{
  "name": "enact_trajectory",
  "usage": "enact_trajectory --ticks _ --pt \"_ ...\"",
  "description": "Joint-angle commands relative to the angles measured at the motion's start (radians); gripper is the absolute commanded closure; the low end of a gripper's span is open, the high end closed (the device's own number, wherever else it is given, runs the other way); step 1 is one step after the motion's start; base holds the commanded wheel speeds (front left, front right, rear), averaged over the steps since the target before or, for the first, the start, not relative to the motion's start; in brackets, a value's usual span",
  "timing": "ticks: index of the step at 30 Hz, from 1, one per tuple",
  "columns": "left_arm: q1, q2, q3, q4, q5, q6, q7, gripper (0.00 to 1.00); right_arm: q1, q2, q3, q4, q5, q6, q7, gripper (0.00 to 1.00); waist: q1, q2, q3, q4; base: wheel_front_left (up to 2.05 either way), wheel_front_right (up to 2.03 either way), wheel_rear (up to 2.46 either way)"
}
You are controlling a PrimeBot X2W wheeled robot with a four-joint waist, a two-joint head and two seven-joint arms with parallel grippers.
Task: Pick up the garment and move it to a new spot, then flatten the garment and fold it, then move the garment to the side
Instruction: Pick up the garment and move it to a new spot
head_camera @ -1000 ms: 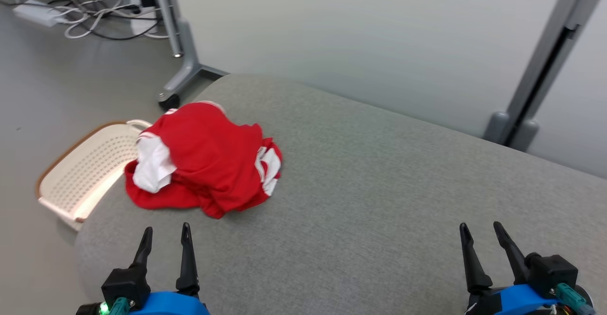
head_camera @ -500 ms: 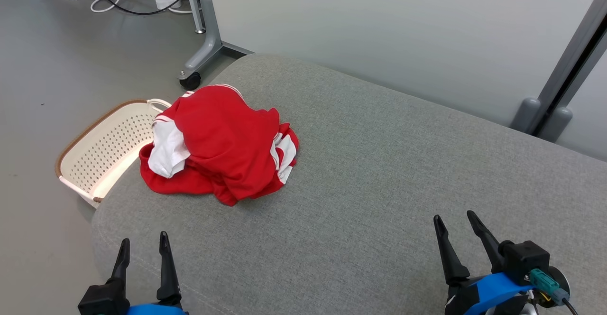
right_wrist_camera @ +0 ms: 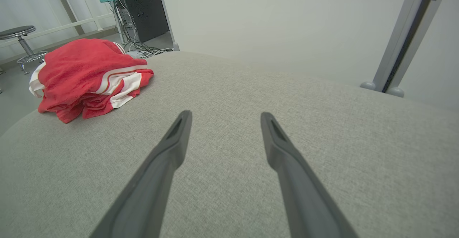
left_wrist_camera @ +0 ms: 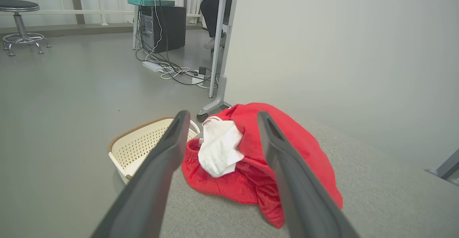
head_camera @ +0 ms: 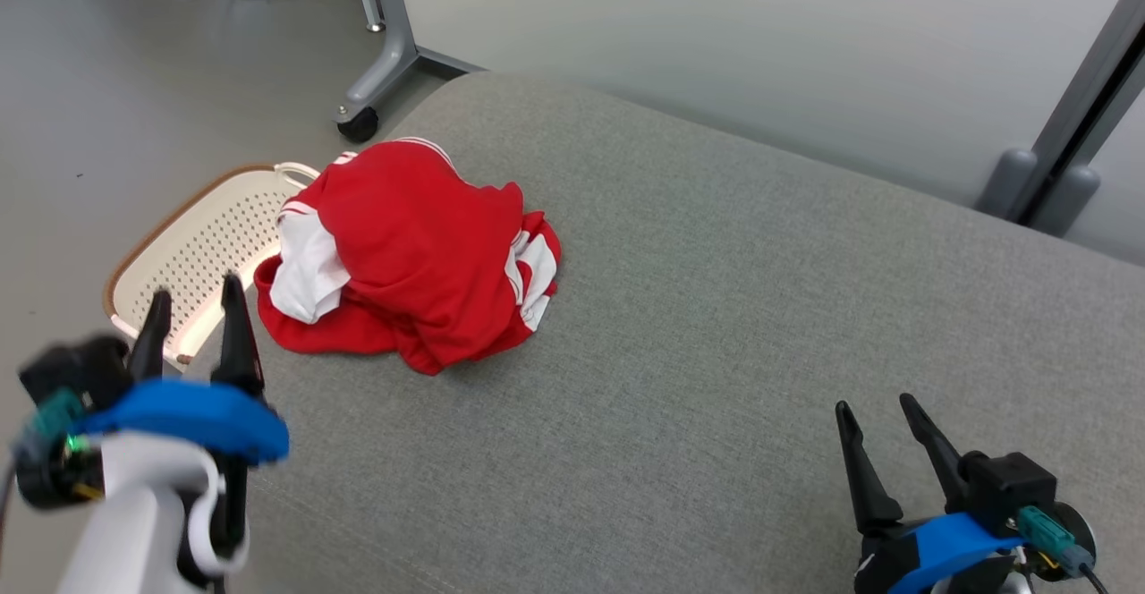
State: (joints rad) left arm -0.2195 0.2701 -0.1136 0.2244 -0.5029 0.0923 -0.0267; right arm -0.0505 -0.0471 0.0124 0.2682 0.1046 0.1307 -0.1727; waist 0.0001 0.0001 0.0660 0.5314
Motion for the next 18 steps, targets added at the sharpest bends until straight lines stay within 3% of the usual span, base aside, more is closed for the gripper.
enact_trajectory --ticks 1,4,8,18 --pt "-0.038 -0.003 0.003 0.017 -0.023 -0.012 0.015 0.00 0.016 -0.006 -0.007 -0.009 -0.006 0.000 0.003 0.00 -0.0001 -0.0001 0.008 0.002 0.00 0.00 0.00" --pt "-0.160 0.016 0.024 0.116 -0.072 -0.046 0.084 0.00 0.025 -0.006 -0.004 -0.040 -0.021 0.000 0.025 0.00 -0.0001 -0.0001 0.040 -0.025 0.00 0.00 0.00" --pt "-0.273 0.060 0.056 0.247 -0.105 -0.056 0.137 0.00 0.030 -0.006 0.018 -0.090 -0.048 0.000 0.059 0.00 -0.0001 -0.0001 0.093 -0.100 0.00 0.00 0.00" --pt "-0.429 0.105 0.133 0.439 -0.217 -0.033 0.297 0.00 0.015 -0.006 0.014 -0.270 -0.119 0.000 0.139 0.00 -0.0001 -0.0001 0.259 -0.251 0.00 0.00 0.00"
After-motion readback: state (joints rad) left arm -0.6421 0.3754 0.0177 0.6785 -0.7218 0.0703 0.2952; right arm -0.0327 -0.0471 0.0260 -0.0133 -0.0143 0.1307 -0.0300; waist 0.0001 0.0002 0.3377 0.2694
